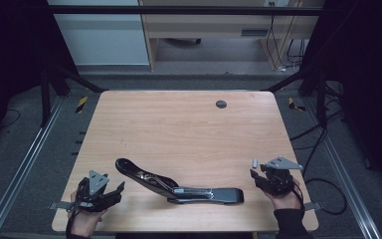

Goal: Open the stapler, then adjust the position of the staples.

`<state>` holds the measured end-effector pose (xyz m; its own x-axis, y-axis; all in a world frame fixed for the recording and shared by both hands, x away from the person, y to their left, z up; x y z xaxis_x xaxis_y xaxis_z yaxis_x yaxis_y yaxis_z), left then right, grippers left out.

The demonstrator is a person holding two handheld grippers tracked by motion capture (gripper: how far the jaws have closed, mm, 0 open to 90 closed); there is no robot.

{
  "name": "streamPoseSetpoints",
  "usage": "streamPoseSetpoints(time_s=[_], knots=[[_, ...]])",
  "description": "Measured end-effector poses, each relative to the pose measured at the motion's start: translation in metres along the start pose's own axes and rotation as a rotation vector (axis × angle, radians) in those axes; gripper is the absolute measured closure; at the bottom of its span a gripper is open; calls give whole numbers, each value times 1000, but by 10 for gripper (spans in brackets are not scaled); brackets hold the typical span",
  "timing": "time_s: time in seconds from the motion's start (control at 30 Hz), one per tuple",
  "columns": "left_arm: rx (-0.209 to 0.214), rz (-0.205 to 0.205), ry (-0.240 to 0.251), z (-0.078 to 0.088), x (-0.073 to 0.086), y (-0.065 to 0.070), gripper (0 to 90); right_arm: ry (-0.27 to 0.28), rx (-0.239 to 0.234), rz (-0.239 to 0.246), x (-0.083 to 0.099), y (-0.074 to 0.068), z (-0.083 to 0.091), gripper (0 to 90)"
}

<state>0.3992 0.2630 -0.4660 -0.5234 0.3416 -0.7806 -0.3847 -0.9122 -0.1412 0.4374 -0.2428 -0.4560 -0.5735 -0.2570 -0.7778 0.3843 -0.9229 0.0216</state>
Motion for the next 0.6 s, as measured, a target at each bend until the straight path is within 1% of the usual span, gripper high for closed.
streamPoseSetpoints(time_s=[0.07,0.13,0.3,0.33,0.43,0.5,0.6], knots=[[0,-3,3,0,0,0,353,-5,16,1,-3,3,-3,553],[1,-2,11,0,0,0,347,-14,27,-26,-5,5,-5,553],[7,2,14,0,0,-1,335,-28,44,-36,-8,9,-9,556],[10,3,16,-1,0,-1,335,-30,46,-45,-11,11,-11,559],[11,7,15,-1,0,-1,336,-42,60,-43,-15,12,-15,566],[6,14,19,0,0,-1,336,-55,68,-47,-17,11,-19,569],[-2,13,20,-1,-1,-2,332,-72,77,-48,-22,11,-26,576]])
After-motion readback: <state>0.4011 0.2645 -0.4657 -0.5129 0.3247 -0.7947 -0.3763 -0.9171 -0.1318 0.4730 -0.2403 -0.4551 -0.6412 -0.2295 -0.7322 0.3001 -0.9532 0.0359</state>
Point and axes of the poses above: each handheld gripper's, and its own axes: z roughly backward along the jaws, x roughly out of its underside, y roughly to its right, the point moved 1 cm from there along -z, roughly forward along the jaws
